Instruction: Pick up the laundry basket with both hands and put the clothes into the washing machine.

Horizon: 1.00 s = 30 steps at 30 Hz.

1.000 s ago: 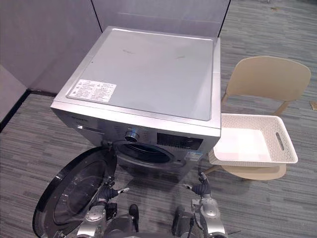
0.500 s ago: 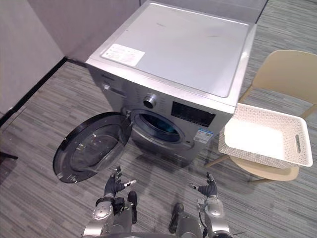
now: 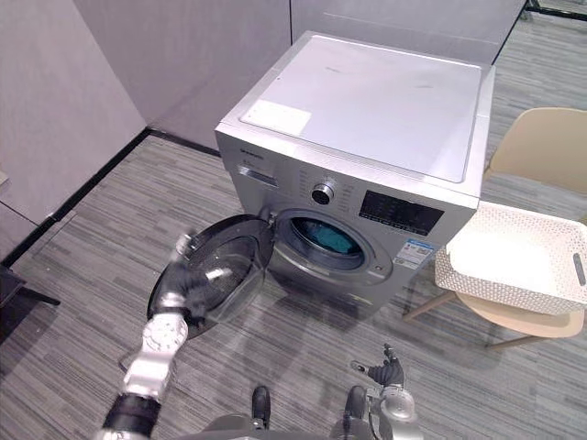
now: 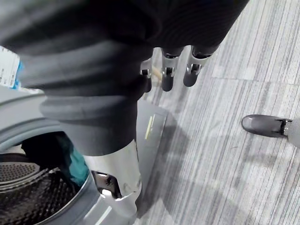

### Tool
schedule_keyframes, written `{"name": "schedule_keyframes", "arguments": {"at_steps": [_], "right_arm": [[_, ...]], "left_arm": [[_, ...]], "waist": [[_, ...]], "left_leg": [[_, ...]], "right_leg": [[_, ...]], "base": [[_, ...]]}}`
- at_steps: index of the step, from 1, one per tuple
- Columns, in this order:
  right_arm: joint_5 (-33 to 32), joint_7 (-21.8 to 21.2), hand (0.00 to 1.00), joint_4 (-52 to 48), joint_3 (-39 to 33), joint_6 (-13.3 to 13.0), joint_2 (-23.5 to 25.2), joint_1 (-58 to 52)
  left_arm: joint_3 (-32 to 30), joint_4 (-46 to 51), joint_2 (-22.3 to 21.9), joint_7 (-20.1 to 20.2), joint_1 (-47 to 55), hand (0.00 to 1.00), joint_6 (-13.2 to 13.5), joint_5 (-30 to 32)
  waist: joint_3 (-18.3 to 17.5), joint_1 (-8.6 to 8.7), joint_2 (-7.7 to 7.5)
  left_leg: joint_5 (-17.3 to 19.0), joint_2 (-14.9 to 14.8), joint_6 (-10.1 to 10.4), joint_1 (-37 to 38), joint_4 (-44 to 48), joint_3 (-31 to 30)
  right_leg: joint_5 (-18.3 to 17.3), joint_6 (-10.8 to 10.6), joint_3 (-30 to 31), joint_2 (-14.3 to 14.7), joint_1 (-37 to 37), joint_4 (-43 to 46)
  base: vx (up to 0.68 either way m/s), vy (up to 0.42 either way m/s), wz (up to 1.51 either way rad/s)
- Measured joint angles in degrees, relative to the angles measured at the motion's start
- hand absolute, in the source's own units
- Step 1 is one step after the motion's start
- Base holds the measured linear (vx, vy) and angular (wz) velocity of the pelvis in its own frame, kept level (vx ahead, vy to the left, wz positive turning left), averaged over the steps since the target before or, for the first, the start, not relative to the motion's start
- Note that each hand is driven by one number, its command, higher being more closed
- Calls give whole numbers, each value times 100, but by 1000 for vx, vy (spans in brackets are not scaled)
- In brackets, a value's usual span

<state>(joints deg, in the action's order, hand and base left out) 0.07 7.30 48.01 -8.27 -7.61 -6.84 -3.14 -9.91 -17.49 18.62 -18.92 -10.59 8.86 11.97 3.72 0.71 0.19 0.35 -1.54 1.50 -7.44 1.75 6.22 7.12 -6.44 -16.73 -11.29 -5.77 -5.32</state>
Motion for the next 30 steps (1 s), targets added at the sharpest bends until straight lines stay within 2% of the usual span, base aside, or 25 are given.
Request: {"name": "schedule_keyframes", "arguments": {"at_steps": [2,4,5,7,10,13,16,17,20,21,22,23,26,28,29,30], "right_arm": [[1,-28,0,-35,38,-8,-96,77],[1,-119,0,-236,118,-52,-165,130],[1,-129,0,-276,161,-78,-168,153],[-3,-140,0,-466,345,-99,-156,173],[-23,-155,0,-655,491,-100,-115,125],[-121,-220,0,-1040,605,-113,-103,64],[-231,-245,0,-1278,672,-125,-68,67],[-235,-243,0,-1317,671,-126,-72,64],[-299,-243,0,-1388,767,-132,-85,91],[-301,-237,0,-1393,765,-136,-89,78],[-301,-233,0,-1392,787,-137,-98,103],[-302,-233,0,-1391,802,-137,-94,122],[-298,-219,0,-1342,880,-210,-74,360],[-290,-182,0,-1340,885,-219,-27,464],[-285,-181,0,-1333,888,-219,-18,465],[-282,-181,0,-1289,889,-218,-6,482]], "left_arm": [[-307,-512,513,-143,-328,0,-96,8],[-547,-1194,1094,-238,-732,0,-193,0],[-602,-1336,1218,-247,-822,0,-225,1],[-667,-2055,1667,-242,-1293,0,-358,-79],[-866,-2874,1780,-223,-1596,0,-491,-168],[-1047,-3544,1751,24,-1766,0,-590,-496],[-1334,-3679,1722,133,-1825,0,-602,-807],[-1328,-3727,1669,211,-1923,0,-601,-891],[-1253,-3716,1245,421,-2075,0,-584,-1118],[-1151,-3701,1140,487,-2064,0,-567,-1144],[-1022,-3453,729,452,-1924,0,-476,-1265],[-1008,-3399,672,433,-1895,0,-468,-1279],[-331,-2654,186,215,-1420,0,-490,-1615],[688,-1608,-379,247,-613,0,-531,-1816],[1006,-1414,-524,289,-443,0,-531,-1818],[1594,-1236,-767,462,-277,0,-530,-1853]], "waist": [[54,-6,-80],[158,-29,-246],[197,-32,-313],[356,-43,-581],[548,-73,-770],[676,-171,-789],[819,-227,-811],[913,-317,-839],[1005,-435,-889],[1013,-465,-880],[1031,-521,-828],[1031,-531,-828],[1037,-538,-840],[1038,-471,-838],[1041,-474,-831],[1045,-472,-810]], "left_leg": [[2,-53,2,-22,-8,68],[3,-128,5,-251,57,180],[6,-141,9,-328,92,210],[54,-227,74,-767,377,269],[293,-443,138,-1211,972,336],[717,-796,223,-1797,1850,352],[923,-1069,331,-2154,2329,336],[947,-1166,359,-2242,2447,335],[932,-1287,375,-2431,2543,286],[925,-1288,371,-2431,2540,274],[904,-1258,391,-2429,2509,176],[897,-1248,400,-2429,2496,159],[728,-1076,374,-2387,2244,84],[576,-827,303,-2173,1924,102],[563,-781,295,-2093,1853,124],[530,-686,255,-1943,1749,154]], "right_leg": [[43,52,109,60,-79,-29],[159,194,265,136,-359,-30],[174,189,326,143,-437,-29],[302,249,444,203,-797,-29],[459,368,586,357,-1039,-17],[483,399,706,606,-1297,33],[457,441,771,819,-1474,29],[469,494,798,871,-1530,18],[526,556,800,992,-1647,-30],[535,542,794,996,-1645,-30],[548,523,729,1000,-1604,-30],[548,523,719,999,-1602,-30],[550,506,613,901,-1600,-30],[530,442,582,695,-1523,-31],[523,424,584,648,-1477,-31],[504,348,590,566,-1378,-30]], "base": [[2,-35,-28],[-52,-29,-30],[-75,-14,-29],[-85,-17,-21],[-86,-23,-25],[-135,-75,-38],[-102,-67,-30],[-110,-63,-25],[-60,-81,-11],[-5,-65,14],[6,-28,17],[1,-31,24],[-8,-4,30],[25,36,30],[50,80,19],[48,86,11]]}}
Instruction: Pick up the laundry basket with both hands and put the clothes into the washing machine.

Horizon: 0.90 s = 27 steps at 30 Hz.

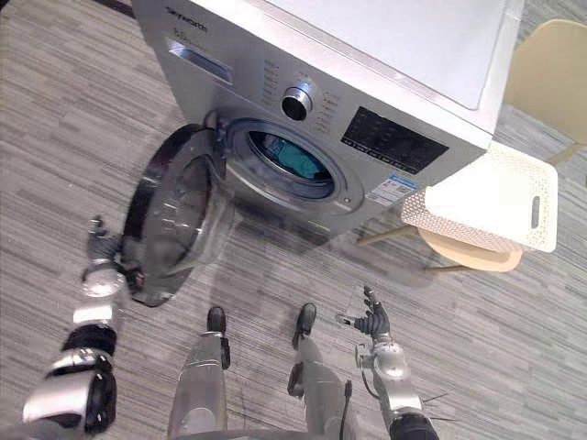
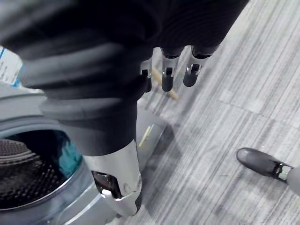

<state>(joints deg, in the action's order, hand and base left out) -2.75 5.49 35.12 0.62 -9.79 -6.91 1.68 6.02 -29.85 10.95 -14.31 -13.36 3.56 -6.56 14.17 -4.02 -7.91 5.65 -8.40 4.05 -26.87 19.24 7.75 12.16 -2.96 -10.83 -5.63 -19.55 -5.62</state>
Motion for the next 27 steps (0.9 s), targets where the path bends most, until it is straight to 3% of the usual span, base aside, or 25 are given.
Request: {"name": "schedule_keyframes", "arguments": {"at_steps": [3,4,7,9,11,15,18,21,27], "right_arm": [[8,12,0,2,-1,7,38,94],[9,20,0,-2,39,10,48,151],[8,53,0,-45,123,11,39,232],[6,62,0,-208,128,9,-41,332],[0,67,0,-386,163,6,-181,507],[-32,91,0,-814,156,-12,-316,458],[-130,119,0,-1312,151,-81,-273,17],[-138,215,0,-1633,150,-124,-144,-271],[-125,356,0,-1889,128,-201,56,-644]], "left_arm": [[745,-1,-500,216,-157,0,-3,-61],[1136,-21,-530,317,-466,0,-6,-78],[1324,-232,-575,282,-1384,0,30,-158],[1131,-695,-545,234,-2382,0,115,-178],[696,-1493,-236,71,-3552,0,178,-178],[468,-2491,553,-86,-4420,0,49,-166],[461,-2431,642,-91,-4414,0,5,-14],[458,-2167,510,-134,-4362,0,6,-6],[461,-232,55,-324,-2824,0,272,-5]], "waist": [[-1,88,28],[0,188,65],[23,336,121],[77,450,205],[101,618,241],[212,794,249],[234,725,260],[245,628,265],[246,524,274]], "left_leg": [[-47,135,-68,118,-147,54],[-47,156,-70,121,-150,80],[-51,157,-75,137,-145,213],[-48,144,-80,69,-127,437],[-35,123,-97,-157,-68,722],[155,-99,-125,-545,354,952],[291,-347,-67,-867,683,865],[289,-365,-64,-912,671,761],[97,-231,-5,-545,250,379]], "right_leg": [[-1,-73,29,-118,35,14],[-2,-84,52,-148,16,34],[20,-109,195,-167,-65,70],[92,-144,446,-176,-280,102],[253,-171,789,-172,-684,92],[420,-236,1154,-28,-1055,2],[406,-253,1106,125,-1199,0],[397,-257,1009,147,-1194,0],[234,-55,547,89,-727,2]], "base": [[28,70,4],[4,44,-3],[-10,30,-23],[-45,6,-54],[-75,-27,-64],[-66,-51,-54],[-56,-62,-14],[-6,-67,11],[66,-42,37]]}}
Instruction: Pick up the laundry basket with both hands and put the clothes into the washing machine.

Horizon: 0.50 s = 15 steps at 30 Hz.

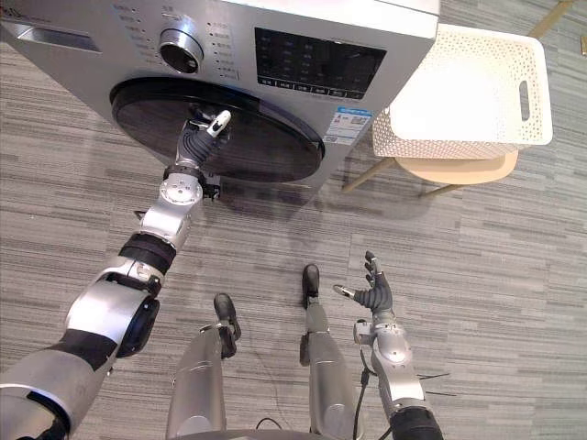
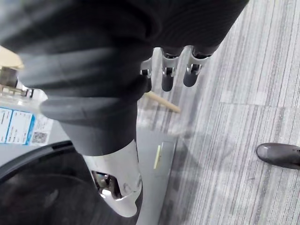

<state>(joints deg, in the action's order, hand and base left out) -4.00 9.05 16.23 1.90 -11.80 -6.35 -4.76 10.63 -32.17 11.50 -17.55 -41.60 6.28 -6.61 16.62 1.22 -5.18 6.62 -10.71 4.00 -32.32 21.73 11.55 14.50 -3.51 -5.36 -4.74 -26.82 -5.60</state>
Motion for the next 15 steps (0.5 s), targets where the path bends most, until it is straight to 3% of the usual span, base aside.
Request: {"name": "schedule_keyframes", "arguments": {"at_steps": [3,7,11,14,15], "right_arm": [[8,87,0,-6,-24,-27,56,-153],[30,77,0,64,-265,-5,100,-362],[234,62,0,420,-311,76,95,-444],[379,18,0,736,-313,154,86,-451],[464,-35,0,737,-319,166,84,-436]], "left_arm": [[2,899,-415,-32,1290,0,183,-7],[-14,1279,-870,218,3414,0,308,-269],[-351,1227,-980,540,4607,0,308,-399],[-944,1114,-1074,751,5103,0,304,-396],[-1213,1077,-1066,760,5225,0,302,-394]], "waist": [[-12,-230,30],[-222,-527,351],[-588,-628,539],[-644,-691,569],[-672,-721,573]], "left_leg": [[-118,104,59,562,-381,-87],[-270,204,118,1371,-967,-506],[-385,340,67,1621,-1162,-758],[-497,451,-100,1675,-943,-379],[-544,399,-250,1512,-841,251]], "right_leg": [[-234,35,-210,2,476,33],[-887,12,-749,-70,1124,539],[-1490,-65,-1353,-309,1438,1139],[-1912,-178,-2124,-695,1929,1495],[-2018,-192,-2406,-792,2056,1535]], "base": [[132,-50,44],[140,-37,64],[122,19,94],[94,98,144],[10,119,121]]}}
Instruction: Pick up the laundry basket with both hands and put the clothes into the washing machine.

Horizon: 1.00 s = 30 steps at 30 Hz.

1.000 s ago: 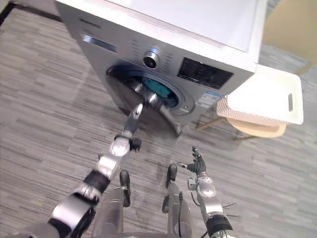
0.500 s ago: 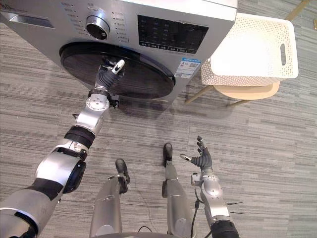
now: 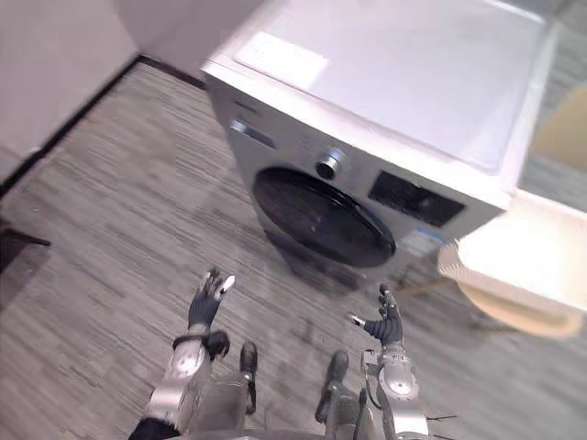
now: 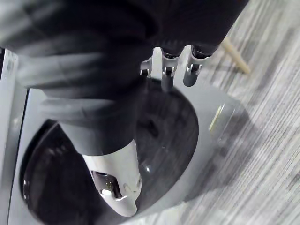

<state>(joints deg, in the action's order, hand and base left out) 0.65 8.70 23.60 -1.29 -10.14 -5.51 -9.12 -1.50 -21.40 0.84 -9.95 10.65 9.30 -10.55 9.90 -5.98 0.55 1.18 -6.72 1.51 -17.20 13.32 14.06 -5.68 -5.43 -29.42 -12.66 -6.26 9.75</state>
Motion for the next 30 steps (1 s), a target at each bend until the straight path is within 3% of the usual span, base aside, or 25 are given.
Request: {"name": "schedule_keyframes", "arguments": {"at_steps": [1,3,6,8,9,10,11,12,13,14,16,18,20,21,22,23,24,26,27,28,30], "right_arm": [[30,-10,0,2,8,6,-2,26],[235,-8,0,9,13,88,-8,110],[459,-28,0,-1,6,197,-4,123],[626,-101,0,24,10,203,-2,37],[683,-149,0,41,26,227,-5,41],[693,-165,0,39,35,260,-10,61],[705,-173,0,39,53,278,-11,74],[736,-205,0,39,85,284,10,83],[745,-253,0,37,154,282,32,109],[801,-279,0,34,234,278,57,152],[801,-279,0,29,275,266,39,234],[797,-287,0,39,296,261,-22,311],[796,-343,0,86,309,259,-92,322],[798,-383,0,274,310,245,-138,351],[798,-400,0,463,308,249,-201,384],[798,-397,0,543,308,252,-226,381],[798,-401,0,670,310,266,-298,389],[798,-408,0,689,323,278,-366,531],[798,-409,0,650,405,278,-360,522],[798,-403,0,622,538,266,-308,528],[798,-395,0,497,559,261,-173,531]], "left_arm": [[-248,-25,4,0,113,0,-2,9],[-525,-92,46,5,216,0,-11,20],[-794,-134,68,63,506,0,-10,37],[-811,-144,115,151,648,0,-9,147],[-810,-153,163,227,721,0,-18,218],[-791,-148,235,264,741,0,-31,246],[-780,-144,284,265,727,0,-39,279],[-728,-122,411,261,677,0,-44,319],[-689,-74,520,252,619,0,-46,413],[-660,-59,610,241,471,0,-46,467],[-572,-71,696,230,340,0,-42,468],[-480,-204,663,234,155,0,-19,479],[-460,-506,612,228,-47,0,-9,486],[-486,-681,615,223,-131,0,-13,517],[-486,-776,621,219,-157,0,-8,547],[-488,-839,631,221,-155,0,-6,577],[-465,-1033,548,224,-190,0,-14,629],[-527,-1044,432,227,-163,0,-14,661],[-594,-1033,312,226,-155,0,-13,661],[-624,-998,261,226,-73,0,-11,662],[-587,-991,248,236,-55,0,-17,665]], "waist": [[-89,-40,71],[-104,-131,55],[-128,-201,26],[-213,-297,-120],[-266,-340,-197],[-288,-277,-244],[-297,-227,-257],[-316,-136,-290],[-307,-82,-286],[-308,-17,-322],[-310,134,-381],[-293,289,-358],[-263,387,-302],[-269,415,-308],[-315,491,-385],[-318,531,-379],[-304,506,-195],[-301,522,-114],[-260,485,-48],[-255,379,-46],[-270,300,-167]], "left_leg": [[235,-195,-355,-107,98,777],[410,-344,-456,-139,345,1294],[813,-160,-455,-216,813,1082],[1157,51,-453,-87,996,974],[1322,199,-479,-31,1068,880],[1453,349,-526,115,1143,673],[1497,417,-586,168,1172,524],[1552,483,-635,243,1186,296],[1586,504,-696,318,1173,84],[1634,573,-747,516,1059,-262],[1654,755,-772,773,829,-674],[1655,916,-730,1004,668,-1032],[1740,998,-616,1260,588,-1483],[1781,1006,-538,1493,458,-1751],[1867,974,-374,1712,358,-2032],[1910,964,-294,1801,357,-2186],[1891,821,-119,1868,459,-2308],[1574,583,421,1456,1390,-2116],[1125,342,694,1026,2583,-1739],[895,-82,580,704,3569,-1324],[1042,-443,351,375,4106,-758]], "right_leg": [[-58,-42,-251,-7,43,18],[-93,-145,-415,-104,98,51],[-173,-383,-701,-362,396,163],[-297,-541,-806,-658,552,527],[-354,-542,-785,-956,516,1098],[-324,-195,-559,-1307,282,2118],[-200,59,-310,-1425,98,2660],[-103,303,337,-1399,-254,3433],[-282,215,892,-1148,-567,3969],[-681,167,1390,-657,-1023,4486],[-966,246,1573,-301,-1540,4391],[-983,191,1701,-72,-2050,3713],[-773,69,1813,154,-2332,2597],[-403,109,1928,347,-2384,1768],[262,252,2065,484,-2345,1101],[735,349,2122,505,-2270,1057],[787,587,1911,528,-2221,1328],[432,769,1636,600,-1950,1273],[312,874,1517,800,-1510,1044],[221,967,1518,1014,-1072,806],[139,1052,1513,1093,-640,629]], "base": [[-19,132,103],[58,116,65],[159,151,51],[169,154,45],[196,161,54],[227,165,73],[309,148,93],[270,87,97],[399,74,127],[342,34,116],[394,-3,138],[393,-60,140],[466,-119,119],[543,-195,135],[478,-207,145],[717,-355,126],[673,-360,88],[574,-313,55],[483,-255,14],[468,-234,-6],[401,-176,-18]]}}
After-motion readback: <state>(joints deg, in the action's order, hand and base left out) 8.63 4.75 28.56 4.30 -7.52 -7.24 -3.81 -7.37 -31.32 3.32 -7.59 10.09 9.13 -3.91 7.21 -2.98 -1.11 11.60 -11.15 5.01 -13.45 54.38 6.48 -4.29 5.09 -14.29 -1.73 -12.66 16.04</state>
